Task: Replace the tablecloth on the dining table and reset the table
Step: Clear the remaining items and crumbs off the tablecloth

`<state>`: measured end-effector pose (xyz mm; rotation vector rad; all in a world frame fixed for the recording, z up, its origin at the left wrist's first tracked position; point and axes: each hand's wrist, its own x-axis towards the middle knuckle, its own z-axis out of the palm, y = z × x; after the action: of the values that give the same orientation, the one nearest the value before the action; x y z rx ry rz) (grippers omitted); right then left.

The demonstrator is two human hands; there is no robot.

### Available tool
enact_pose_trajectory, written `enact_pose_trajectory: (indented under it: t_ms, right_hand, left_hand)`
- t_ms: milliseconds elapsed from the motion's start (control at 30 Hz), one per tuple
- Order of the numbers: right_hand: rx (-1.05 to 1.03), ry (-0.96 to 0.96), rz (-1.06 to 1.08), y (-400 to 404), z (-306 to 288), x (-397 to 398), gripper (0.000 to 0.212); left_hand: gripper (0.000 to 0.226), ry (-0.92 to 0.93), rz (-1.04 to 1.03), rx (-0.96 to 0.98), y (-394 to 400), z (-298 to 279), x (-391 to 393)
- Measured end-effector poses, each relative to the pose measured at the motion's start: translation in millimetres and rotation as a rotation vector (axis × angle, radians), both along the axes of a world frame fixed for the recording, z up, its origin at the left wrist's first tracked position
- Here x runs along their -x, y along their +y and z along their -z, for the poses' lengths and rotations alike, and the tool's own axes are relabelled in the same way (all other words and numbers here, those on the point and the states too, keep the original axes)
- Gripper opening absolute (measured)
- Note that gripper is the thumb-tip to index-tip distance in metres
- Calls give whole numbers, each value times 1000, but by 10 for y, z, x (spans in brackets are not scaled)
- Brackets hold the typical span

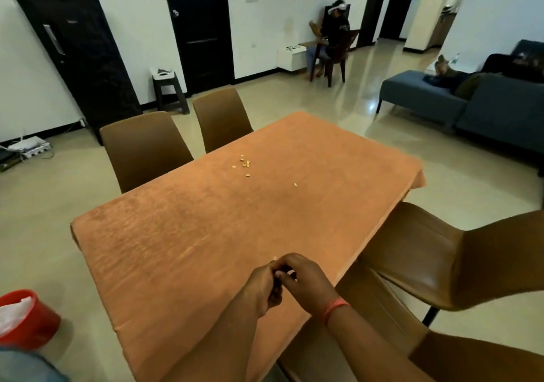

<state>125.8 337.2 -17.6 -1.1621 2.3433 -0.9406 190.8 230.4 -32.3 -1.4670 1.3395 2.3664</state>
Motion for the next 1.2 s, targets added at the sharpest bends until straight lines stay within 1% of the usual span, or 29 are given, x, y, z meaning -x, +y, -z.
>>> enact_pose_trajectory:
  t_ms: [67,100,133,200,233,267,300,400,500,567,667,733,800,933,1033,1100,1200]
  right_hand:
    - [-30,30,8,324,105,165,16]
    - [-52,44,30,467,141,238,19]
    - [-75,57,67,659,179,307,23]
    - [-124,97,158,1117,256,425,32]
    - [-158,118,202,1338,284,469,37]
    - [-201,136,243,1548,313,506,43]
    - [-250,154,291,1755,341,540,49]
    - [-398,200,472,2413,404,624,65]
    - [-458,216,648,2948,414,562,70]
    - [-494,209,763,3390,383,443,70]
    - [-581,165,848,4046,383,201,69]
    - [-611,142,910,4447,375,113,70]
    - [-600,135,972,4838,355,118,71]
    - [-598,137,974,5508,367,278,72]
    - [-579,147,986,6201,383,606,78]
    - [-583,153,983,6639,408,822,78]
    - [-613,146,963,7290,439,1001,88]
  left_hand:
    - [42,-104,90,149,269,12,97]
    - [42,-138,165,270,386,24,131]
    - [43,-162,287,446,540,45,173]
    - [44,-206,628,906,852,129,252]
    - [43,-219,766,1101,992,146,279]
    - [41,-205,862,1246,1112,161,314]
    - [41,-173,928,1352,1228,155,361]
    - [46,3,1072,1581,1612,97,569]
    - [52,116,1226,1635,1895,115,813]
    - [52,216,1297,1675,2197,188,981]
    - [48,366,1373,1639,2843,171,973]
    - [50,413,1459,1652,3299,126,996]
    - [55,449,1499,1682,3717,57,1121]
    - [54,478,1569,1734,4382,7,1475]
    - [53,498,1608,1848,5118,-58,1866]
    - [53,508,1635,1870,5586,-69,2095]
    - [53,516,1648,1886,6222,-52,2379]
